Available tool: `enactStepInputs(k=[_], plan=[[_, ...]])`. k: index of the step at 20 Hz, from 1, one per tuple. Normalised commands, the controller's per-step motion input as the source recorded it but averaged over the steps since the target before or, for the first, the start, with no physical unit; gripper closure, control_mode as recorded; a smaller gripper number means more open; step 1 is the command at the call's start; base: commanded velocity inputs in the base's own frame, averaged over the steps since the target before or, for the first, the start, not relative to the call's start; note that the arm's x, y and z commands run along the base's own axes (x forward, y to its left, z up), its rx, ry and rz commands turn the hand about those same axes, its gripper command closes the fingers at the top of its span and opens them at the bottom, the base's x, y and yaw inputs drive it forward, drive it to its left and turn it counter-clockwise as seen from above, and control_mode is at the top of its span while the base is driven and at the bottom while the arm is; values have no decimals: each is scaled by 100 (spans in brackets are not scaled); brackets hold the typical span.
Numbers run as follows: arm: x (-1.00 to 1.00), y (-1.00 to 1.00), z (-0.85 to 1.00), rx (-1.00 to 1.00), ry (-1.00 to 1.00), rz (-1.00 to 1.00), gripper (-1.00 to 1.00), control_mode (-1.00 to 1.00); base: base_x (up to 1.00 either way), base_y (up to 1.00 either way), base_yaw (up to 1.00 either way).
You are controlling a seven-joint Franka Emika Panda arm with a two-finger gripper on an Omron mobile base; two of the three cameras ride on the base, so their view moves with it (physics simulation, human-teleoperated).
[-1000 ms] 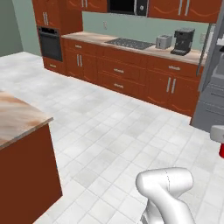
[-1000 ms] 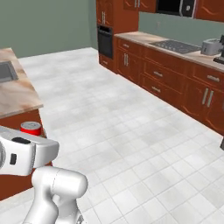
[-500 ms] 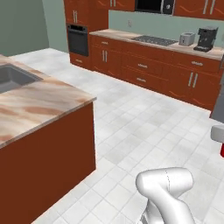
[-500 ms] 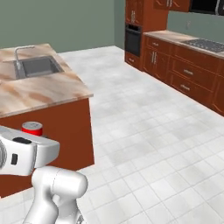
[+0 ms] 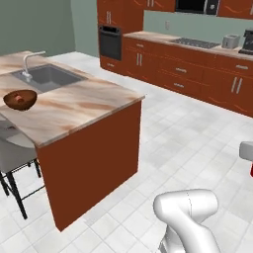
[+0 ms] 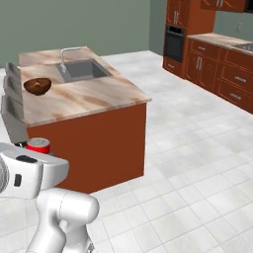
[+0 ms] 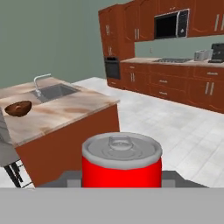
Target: Open the fridge, grab two sodas, and place both sodas inside the bowl with ice on the dining counter.
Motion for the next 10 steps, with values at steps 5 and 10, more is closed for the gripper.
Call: enactStepInputs(k=[5,10], plan=[[0,0,0,0,0,0,100,100,-9,100,0],[0,0,0,0,0,0,100,100,0,100,-2]])
